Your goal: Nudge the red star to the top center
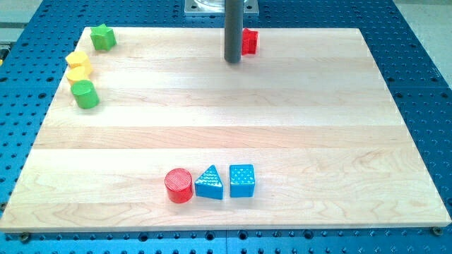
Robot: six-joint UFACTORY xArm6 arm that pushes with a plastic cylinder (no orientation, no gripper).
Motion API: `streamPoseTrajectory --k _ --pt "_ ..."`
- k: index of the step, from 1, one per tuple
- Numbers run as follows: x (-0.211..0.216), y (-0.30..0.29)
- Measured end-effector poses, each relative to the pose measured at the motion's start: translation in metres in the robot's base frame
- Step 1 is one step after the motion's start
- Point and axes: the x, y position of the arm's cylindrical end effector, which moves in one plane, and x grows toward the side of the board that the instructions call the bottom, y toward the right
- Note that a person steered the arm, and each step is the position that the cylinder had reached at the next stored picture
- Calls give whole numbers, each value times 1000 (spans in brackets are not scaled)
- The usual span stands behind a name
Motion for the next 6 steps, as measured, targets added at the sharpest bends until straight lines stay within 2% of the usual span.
streamPoseTrajectory --k 1,3,5,6 --pt "13 38" --pt "-31 71" --pt "-60 37" --pt "-22 40"
